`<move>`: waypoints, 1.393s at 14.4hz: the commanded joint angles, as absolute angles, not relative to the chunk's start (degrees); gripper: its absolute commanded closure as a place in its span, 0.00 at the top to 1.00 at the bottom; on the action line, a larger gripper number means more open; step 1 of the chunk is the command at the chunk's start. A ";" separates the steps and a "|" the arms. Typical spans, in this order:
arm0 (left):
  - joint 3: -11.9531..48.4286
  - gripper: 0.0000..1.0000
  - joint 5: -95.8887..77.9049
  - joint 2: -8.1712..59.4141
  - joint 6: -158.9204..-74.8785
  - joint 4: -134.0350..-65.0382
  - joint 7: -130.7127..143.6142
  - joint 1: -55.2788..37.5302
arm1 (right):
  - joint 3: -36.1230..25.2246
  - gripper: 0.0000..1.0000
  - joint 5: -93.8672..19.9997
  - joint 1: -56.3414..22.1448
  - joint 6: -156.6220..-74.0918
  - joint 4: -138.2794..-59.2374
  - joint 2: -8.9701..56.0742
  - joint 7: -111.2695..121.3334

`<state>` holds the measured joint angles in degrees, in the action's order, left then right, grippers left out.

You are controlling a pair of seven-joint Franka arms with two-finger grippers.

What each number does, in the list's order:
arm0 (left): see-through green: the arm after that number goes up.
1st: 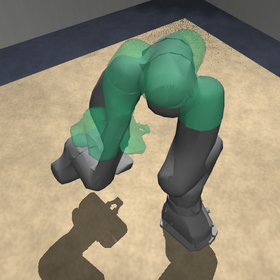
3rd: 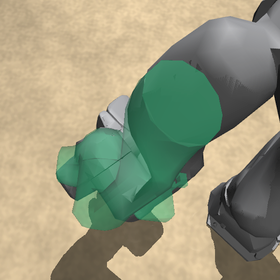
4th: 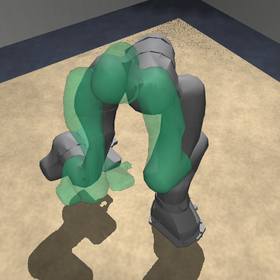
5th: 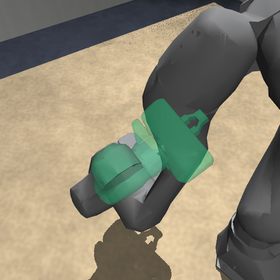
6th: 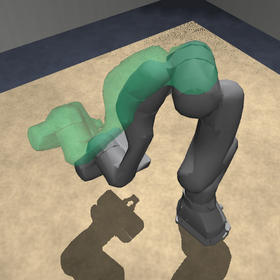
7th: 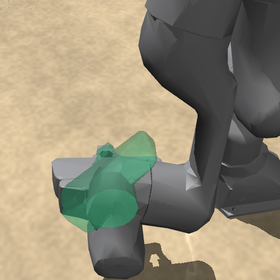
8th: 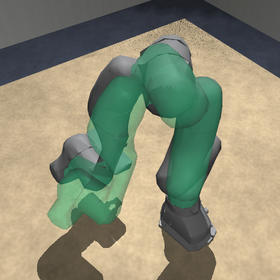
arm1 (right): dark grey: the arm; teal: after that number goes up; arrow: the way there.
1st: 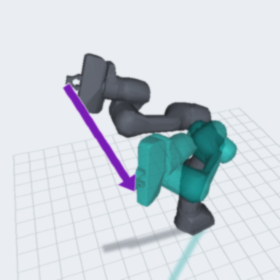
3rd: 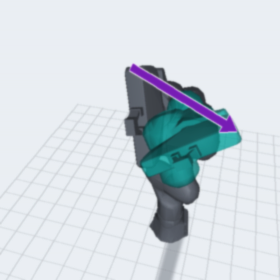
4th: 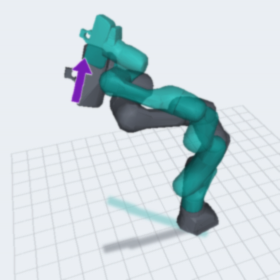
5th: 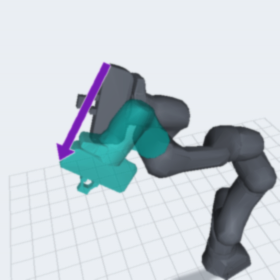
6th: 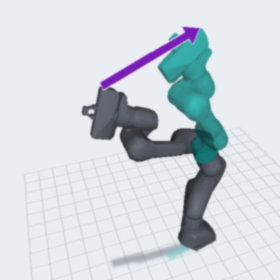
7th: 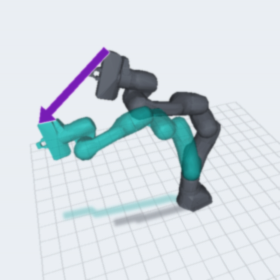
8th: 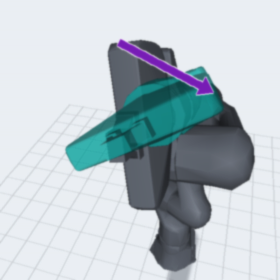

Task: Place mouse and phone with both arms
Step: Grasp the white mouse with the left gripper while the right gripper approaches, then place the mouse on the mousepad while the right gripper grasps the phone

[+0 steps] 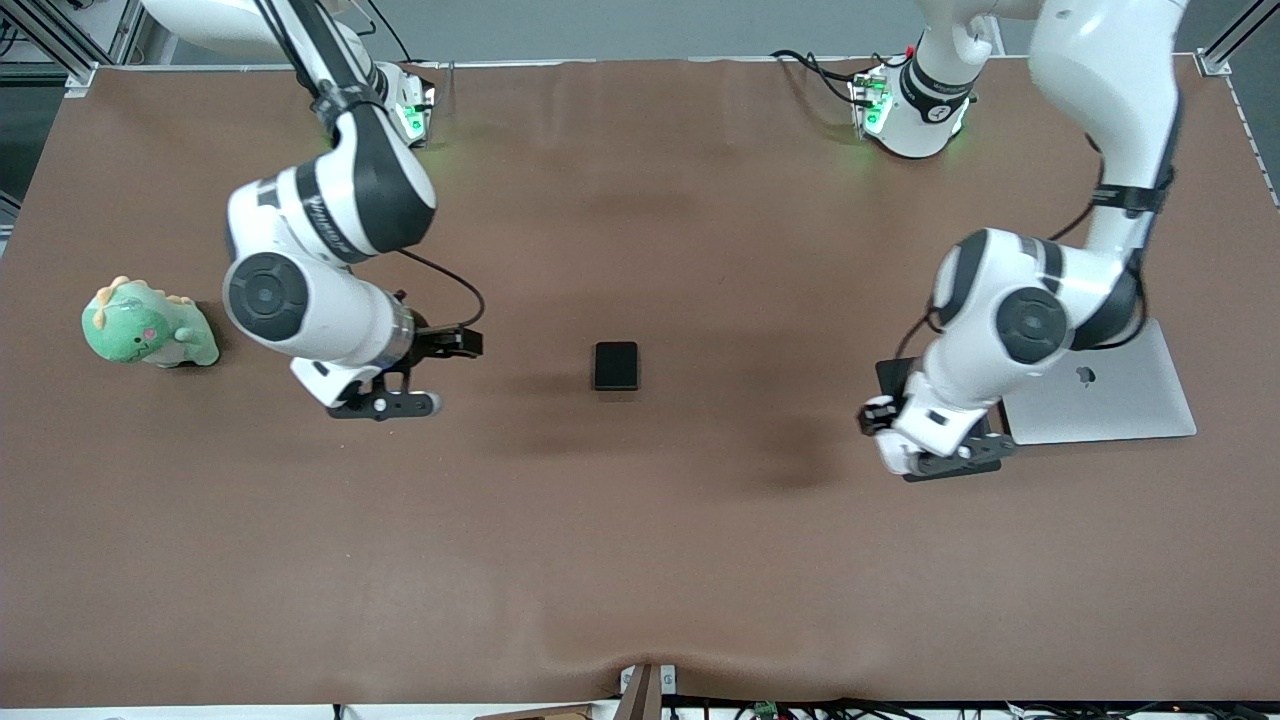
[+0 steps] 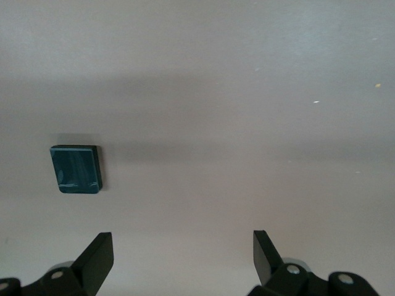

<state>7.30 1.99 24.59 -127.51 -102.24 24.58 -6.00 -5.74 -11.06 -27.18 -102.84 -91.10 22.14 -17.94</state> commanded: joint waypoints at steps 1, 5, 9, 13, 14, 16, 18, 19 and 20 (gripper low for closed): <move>8.00 0.00 3.08 25.74 -127.35 -103.71 16.56 0.68 | -6.33 1.00 -12.30 -29.26 -104.32 -90.18 23.90 -19.95; 8.00 0.00 3.08 29.44 -131.29 -105.64 8.10 6.32 | -6.24 1.00 -12.39 -32.16 -106.95 -90.18 26.80 -20.39; 7.91 0.00 3.08 32.69 -137.98 -107.14 2.04 8.08 | -6.33 1.00 -14.75 -35.85 -111.87 -90.18 30.23 -25.04; 8.35 0.10 3.08 32.17 -138.08 -108.45 1.49 8.79 | -6.33 1.00 -14.94 -38.40 -117.14 -90.18 34.00 -27.25; 8.44 0.10 3.08 31.73 -138.08 -108.89 1.49 8.79 | -6.24 1.00 -15.03 -38.93 -118.38 -90.18 35.06 -27.51; 8.61 0.10 2.99 31.20 -138.08 -110.21 1.67 8.70 | -6.24 1.00 -16.16 -39.99 -119.35 -90.00 36.64 -27.51; 8.61 0.11 2.99 30.06 -138.08 -111.79 1.85 8.61 | -6.24 1.00 -19.24 -40.51 -121.54 -90.09 38.22 -27.51; 8.61 0.11 2.99 29.62 -138.08 -112.49 1.85 8.61 | -6.24 1.00 -19.86 -40.95 -121.90 -90.00 39.10 -27.51; 8.61 0.12 2.99 29.36 -138.16 -113.11 1.85 8.70 | -6.24 1.00 -20.47 -41.57 -122.69 -89.91 39.81 -27.51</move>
